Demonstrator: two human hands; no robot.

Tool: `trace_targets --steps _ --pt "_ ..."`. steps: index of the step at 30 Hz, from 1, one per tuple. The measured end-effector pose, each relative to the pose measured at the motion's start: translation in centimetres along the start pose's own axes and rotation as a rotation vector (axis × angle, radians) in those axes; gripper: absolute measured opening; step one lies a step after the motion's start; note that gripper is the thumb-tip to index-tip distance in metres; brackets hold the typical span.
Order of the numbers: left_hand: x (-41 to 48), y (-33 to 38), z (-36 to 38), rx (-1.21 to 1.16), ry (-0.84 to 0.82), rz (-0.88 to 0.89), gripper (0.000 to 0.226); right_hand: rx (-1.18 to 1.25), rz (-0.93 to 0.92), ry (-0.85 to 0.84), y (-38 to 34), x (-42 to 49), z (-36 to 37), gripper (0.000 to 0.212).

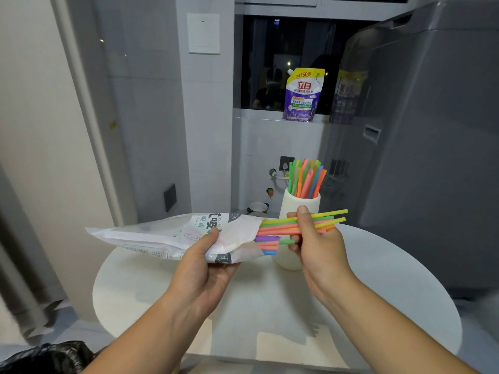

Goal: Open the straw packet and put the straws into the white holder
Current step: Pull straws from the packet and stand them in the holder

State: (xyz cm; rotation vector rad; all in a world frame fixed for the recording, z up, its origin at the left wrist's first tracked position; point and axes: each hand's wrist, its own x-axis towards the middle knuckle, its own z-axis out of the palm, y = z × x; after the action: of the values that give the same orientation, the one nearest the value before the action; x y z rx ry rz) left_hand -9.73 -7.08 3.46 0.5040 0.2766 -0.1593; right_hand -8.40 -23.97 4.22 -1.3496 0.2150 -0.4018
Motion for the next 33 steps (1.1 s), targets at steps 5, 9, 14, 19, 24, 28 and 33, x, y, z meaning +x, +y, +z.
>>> trace_targets --steps 5,9,14,19,24,28,33 --pt "0.4 0.3 -0.2 -0.008 0.018 0.013 0.015 -0.034 -0.1 -0.035 -1.5 0.9 -1.1 0.034" --pt "1.1 0.8 -0.7 -0.057 0.024 0.031 0.026 -0.047 -0.181 -0.039 -3.3 1.9 -2.1 0.032" --pt "1.6 1.4 -1.2 -0.075 0.036 0.066 0.03 -0.048 -0.233 -0.059 -5.9 3.1 -3.6 0.033" --pt "2.2 1.8 -1.5 -0.075 0.029 0.083 0.027 -0.146 -0.278 -0.042 -8.5 3.3 -5.1 0.031" --pt "2.5 2.2 -1.7 -0.068 0.025 0.097 0.022 -0.173 -0.339 0.035 -11.3 3.6 -7.1 0.029" --pt "2.8 2.0 -1.6 -0.051 0.018 0.096 0.024 -0.197 -0.411 0.139 -13.3 4.3 -9.2 0.032" --pt "2.6 1.2 -1.4 -0.014 0.007 0.077 0.021 -0.287 -0.449 0.251 -14.8 4.4 -10.4 0.033"
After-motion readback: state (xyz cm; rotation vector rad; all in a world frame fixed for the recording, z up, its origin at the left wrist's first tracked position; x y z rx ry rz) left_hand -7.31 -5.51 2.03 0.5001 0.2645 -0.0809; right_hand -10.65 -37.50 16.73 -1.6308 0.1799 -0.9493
